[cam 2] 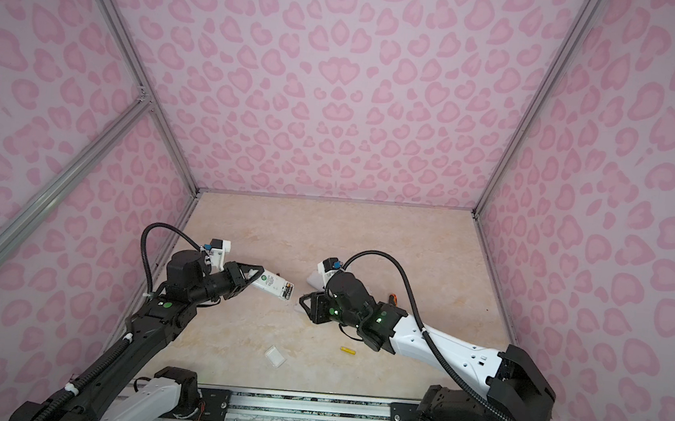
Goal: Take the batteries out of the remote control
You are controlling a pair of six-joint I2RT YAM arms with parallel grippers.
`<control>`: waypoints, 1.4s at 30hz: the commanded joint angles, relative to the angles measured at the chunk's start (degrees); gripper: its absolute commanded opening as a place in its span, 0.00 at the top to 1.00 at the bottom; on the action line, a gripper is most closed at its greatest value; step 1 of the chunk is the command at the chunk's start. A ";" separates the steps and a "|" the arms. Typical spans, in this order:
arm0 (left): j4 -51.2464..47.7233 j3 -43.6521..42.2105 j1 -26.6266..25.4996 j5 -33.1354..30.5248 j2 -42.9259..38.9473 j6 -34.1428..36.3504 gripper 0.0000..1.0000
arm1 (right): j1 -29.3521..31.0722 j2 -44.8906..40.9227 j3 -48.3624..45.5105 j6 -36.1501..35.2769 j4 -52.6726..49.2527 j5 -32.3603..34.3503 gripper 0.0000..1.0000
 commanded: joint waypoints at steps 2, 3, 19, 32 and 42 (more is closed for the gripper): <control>-1.61 -2.05 0.07 1.52 1.39 4.43 0.96 | 0.80 1.42 -0.98 -2.23 -6.58 4.36 0.60; -0.73 -2.86 -0.03 2.18 1.69 4.50 0.96 | 0.50 1.25 -1.61 -2.04 -6.64 4.88 0.59; 17.29 -12.41 -6.61 1.98 15.06 -0.45 0.95 | -13.91 2.11 -2.59 -4.14 -21.17 7.89 0.54; 8.98 -8.80 -5.87 -6.34 21.50 4.30 0.65 | -37.10 0.18 -2.39 -13.09 -25.71 9.89 0.36; -2.60 -5.64 -5.84 -13.88 16.95 8.89 0.26 | -41.61 4.11 -1.39 -15.33 -24.82 8.51 0.34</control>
